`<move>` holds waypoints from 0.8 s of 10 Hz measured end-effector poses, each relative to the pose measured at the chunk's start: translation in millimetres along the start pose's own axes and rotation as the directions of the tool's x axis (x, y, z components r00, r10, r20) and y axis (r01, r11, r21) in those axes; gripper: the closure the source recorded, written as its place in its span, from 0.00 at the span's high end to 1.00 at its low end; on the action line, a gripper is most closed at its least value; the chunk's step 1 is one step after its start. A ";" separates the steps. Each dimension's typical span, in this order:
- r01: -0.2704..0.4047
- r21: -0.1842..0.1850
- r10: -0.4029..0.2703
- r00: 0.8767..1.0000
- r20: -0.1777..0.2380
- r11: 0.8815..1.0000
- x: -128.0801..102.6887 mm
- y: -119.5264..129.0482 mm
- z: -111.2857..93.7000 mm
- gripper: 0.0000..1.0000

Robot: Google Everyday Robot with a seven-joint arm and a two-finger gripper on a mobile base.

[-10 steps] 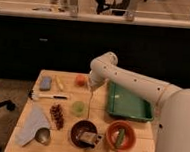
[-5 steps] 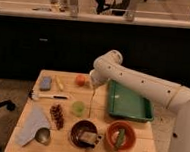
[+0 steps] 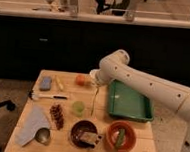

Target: Place fork in tray

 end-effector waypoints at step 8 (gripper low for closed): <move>-0.067 0.017 0.067 0.998 0.018 0.998 0.1 -28.0 -9.2 0.00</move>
